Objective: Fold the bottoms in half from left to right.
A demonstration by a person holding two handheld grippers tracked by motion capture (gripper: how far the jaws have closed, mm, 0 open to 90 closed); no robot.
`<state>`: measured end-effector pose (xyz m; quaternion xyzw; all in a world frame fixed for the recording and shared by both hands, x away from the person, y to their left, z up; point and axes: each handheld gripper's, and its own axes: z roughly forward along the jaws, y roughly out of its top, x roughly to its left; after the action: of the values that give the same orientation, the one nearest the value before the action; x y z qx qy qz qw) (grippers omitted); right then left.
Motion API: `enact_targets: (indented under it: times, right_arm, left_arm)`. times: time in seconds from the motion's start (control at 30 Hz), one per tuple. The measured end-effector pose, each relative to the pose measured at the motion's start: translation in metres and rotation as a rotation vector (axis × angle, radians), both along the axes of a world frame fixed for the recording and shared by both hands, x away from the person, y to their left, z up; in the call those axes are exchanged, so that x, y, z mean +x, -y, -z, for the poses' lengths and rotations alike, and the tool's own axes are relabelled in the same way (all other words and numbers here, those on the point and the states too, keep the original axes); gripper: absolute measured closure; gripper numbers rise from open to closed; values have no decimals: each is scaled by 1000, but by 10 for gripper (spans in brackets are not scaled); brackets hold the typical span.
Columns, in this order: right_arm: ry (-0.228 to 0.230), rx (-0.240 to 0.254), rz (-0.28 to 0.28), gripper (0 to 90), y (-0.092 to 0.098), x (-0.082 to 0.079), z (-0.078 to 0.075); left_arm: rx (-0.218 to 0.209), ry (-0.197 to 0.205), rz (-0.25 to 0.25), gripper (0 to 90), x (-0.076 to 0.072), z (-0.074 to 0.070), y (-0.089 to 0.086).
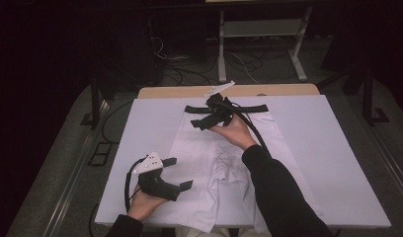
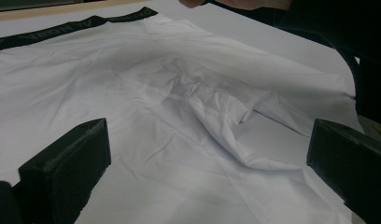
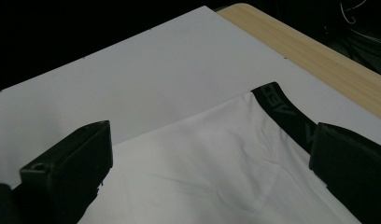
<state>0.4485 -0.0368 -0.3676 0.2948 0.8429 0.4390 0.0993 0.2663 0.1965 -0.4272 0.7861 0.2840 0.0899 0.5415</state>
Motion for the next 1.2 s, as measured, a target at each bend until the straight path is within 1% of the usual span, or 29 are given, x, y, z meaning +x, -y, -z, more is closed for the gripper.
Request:
enact_targets:
  times: [0.2,0.3,0.37,0.4,0.63,0.83,1.0,1.2]
  right_arm:
    - [2,1,8,0,-5,7,6]
    - [-2,-7,17,0,-7,13,9]
    - [-10,-1,27,0,-10,19,10]
    - [-10,-1,27,0,-10,19,10]
    - [-17,4,48,0,-16,34,13]
    - [-20,0,57,0,-20,41,14]
    - [-19,13,64,0,-25,47,15]
    - [-21,14,56,0,-36,53,17]
  left_arm:
    - [-3,-2,-3,0,0,0,0]
    - [-7,-2,-2,0,0,0,0]
    - [-9,-3,-1,0,0,0,-1]
    - [-10,-3,-1,0,0,0,-1]
    - [-18,-4,0,0,0,0,-1]
    - [-22,-5,-2,0,0,0,-1]
    - [-23,-6,-2,0,0,0,-2]
    - [-26,-7,-2,0,0,-1,-2]
